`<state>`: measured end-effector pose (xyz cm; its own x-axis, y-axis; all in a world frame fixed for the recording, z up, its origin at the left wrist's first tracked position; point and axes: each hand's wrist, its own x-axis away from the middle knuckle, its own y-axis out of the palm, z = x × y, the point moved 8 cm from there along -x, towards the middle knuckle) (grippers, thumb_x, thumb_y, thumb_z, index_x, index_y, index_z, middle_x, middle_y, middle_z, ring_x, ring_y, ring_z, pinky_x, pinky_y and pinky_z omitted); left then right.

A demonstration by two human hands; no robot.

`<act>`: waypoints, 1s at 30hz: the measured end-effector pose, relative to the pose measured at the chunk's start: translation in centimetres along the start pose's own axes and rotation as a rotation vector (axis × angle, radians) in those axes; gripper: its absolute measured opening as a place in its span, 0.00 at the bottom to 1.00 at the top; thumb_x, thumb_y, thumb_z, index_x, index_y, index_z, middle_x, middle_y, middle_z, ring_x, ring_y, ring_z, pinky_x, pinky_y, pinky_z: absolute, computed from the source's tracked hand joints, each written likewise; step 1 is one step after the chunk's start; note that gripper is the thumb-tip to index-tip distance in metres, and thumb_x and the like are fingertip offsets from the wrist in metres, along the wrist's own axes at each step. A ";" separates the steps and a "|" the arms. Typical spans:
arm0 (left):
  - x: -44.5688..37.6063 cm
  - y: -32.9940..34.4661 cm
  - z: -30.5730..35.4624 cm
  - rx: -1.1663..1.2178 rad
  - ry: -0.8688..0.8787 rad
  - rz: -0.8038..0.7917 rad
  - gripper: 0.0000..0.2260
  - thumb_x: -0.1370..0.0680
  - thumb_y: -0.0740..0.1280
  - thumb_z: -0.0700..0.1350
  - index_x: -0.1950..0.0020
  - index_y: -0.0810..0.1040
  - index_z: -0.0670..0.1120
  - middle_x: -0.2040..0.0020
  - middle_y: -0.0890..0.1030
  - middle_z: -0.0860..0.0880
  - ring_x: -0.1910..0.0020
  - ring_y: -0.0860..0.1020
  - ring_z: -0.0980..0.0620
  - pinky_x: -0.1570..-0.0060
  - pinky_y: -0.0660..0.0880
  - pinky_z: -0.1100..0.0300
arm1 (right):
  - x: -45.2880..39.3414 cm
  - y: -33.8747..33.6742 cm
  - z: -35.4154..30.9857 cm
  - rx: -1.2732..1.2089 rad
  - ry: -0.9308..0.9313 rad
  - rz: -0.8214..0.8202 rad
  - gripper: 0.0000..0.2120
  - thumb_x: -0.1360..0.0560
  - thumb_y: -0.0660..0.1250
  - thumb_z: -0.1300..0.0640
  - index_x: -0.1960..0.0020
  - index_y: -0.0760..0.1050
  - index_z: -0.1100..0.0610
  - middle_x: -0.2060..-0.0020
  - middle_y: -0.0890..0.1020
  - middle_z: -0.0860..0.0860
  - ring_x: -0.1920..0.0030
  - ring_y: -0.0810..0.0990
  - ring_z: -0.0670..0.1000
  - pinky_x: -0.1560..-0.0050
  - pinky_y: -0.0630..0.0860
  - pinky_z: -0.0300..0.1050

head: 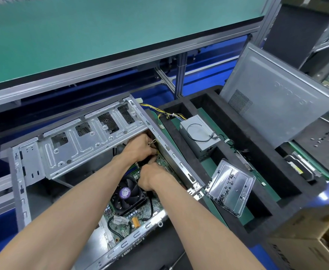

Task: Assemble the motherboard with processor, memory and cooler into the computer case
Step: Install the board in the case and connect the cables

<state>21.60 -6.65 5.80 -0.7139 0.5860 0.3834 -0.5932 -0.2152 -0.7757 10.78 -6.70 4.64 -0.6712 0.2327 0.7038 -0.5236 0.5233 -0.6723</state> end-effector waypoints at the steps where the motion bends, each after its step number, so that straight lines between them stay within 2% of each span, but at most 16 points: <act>1: 0.0 0.0 0.0 0.001 0.002 -0.005 0.10 0.27 0.74 0.48 0.48 0.83 0.47 0.55 0.85 0.48 0.54 0.82 0.48 0.54 0.77 0.55 | 0.0 0.0 -0.1 0.009 -0.004 0.001 0.34 0.19 0.60 0.60 0.21 0.48 0.71 0.21 0.54 0.67 0.28 0.68 0.68 0.33 0.73 0.64; 4: -0.1 0.2 0.0 0.010 0.014 -0.017 0.11 0.27 0.75 0.48 0.46 0.84 0.47 0.51 0.85 0.48 0.50 0.82 0.47 0.47 0.78 0.52 | 0.0 0.0 -0.2 0.016 -0.013 0.007 0.31 0.19 0.61 0.59 0.22 0.54 0.70 0.21 0.54 0.66 0.29 0.69 0.67 0.33 0.74 0.62; 13: -0.2 0.2 0.0 0.010 0.011 -0.007 0.10 0.27 0.75 0.47 0.48 0.83 0.46 0.53 0.85 0.48 0.52 0.82 0.47 0.48 0.79 0.51 | 0.0 -0.1 0.0 -0.037 -0.003 0.017 0.32 0.20 0.61 0.59 0.22 0.53 0.71 0.23 0.60 0.66 0.29 0.69 0.67 0.33 0.74 0.62; 20: -0.1 0.2 -0.1 0.023 0.000 0.009 0.07 0.27 0.75 0.49 0.51 0.84 0.48 0.56 0.85 0.50 0.54 0.82 0.49 0.54 0.76 0.55 | 0.1 -0.1 0.0 -0.039 0.009 0.010 0.33 0.20 0.61 0.60 0.21 0.49 0.72 0.23 0.60 0.66 0.29 0.69 0.67 0.33 0.73 0.63; 25: 0.2 0.3 -0.3 0.060 -0.007 0.043 0.06 0.27 0.75 0.50 0.55 0.85 0.49 0.59 0.84 0.50 0.61 0.79 0.51 0.66 0.67 0.59 | 0.0 -0.1 0.0 -0.027 0.004 0.003 0.32 0.20 0.60 0.61 0.22 0.51 0.71 0.24 0.62 0.66 0.30 0.69 0.67 0.34 0.74 0.64; 30: 0.2 0.2 -0.4 0.063 -0.018 0.033 0.06 0.27 0.75 0.49 0.53 0.85 0.48 0.59 0.85 0.50 0.61 0.79 0.51 0.64 0.69 0.59 | -0.1 0.0 -0.1 -0.006 0.002 -0.002 0.32 0.20 0.60 0.61 0.21 0.52 0.70 0.22 0.58 0.65 0.29 0.69 0.67 0.34 0.75 0.63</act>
<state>21.49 -6.29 5.50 -0.7400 0.5635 0.3672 -0.5907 -0.2833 -0.7555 10.91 -6.64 4.53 -0.6690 0.2336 0.7056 -0.5215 0.5289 -0.6695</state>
